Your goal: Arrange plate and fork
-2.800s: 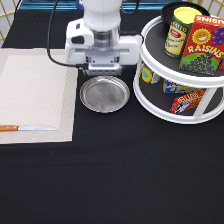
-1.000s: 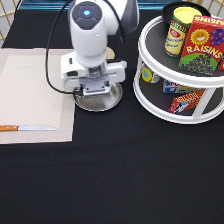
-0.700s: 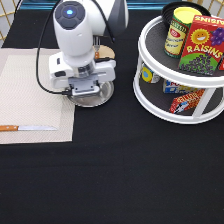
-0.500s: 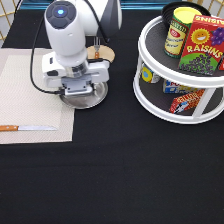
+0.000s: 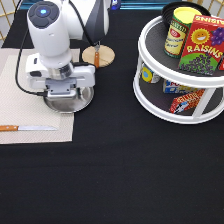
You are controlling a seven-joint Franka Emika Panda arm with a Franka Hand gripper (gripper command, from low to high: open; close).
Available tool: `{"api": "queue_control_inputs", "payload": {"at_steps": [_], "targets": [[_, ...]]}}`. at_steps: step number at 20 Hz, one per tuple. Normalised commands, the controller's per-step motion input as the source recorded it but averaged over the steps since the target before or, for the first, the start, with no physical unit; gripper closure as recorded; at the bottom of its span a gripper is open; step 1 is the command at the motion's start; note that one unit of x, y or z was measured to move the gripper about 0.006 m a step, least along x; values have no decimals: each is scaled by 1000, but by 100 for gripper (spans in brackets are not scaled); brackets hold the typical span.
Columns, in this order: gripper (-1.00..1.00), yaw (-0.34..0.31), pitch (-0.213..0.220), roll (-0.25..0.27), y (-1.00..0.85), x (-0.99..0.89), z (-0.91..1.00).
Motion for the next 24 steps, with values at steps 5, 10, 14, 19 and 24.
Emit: {"api": "queue_control_inputs", "payload": {"at_steps": [5,10,14,19,24], "targets": [[-100,0,1,30,-998,155,0],[-100,0,25,64,-1000,0,0],[-100,0,37,70,-1000,0,0],[-100,0,43,68,-1000,0,0],[-100,4,47,54,-729,-7,-2]]}}
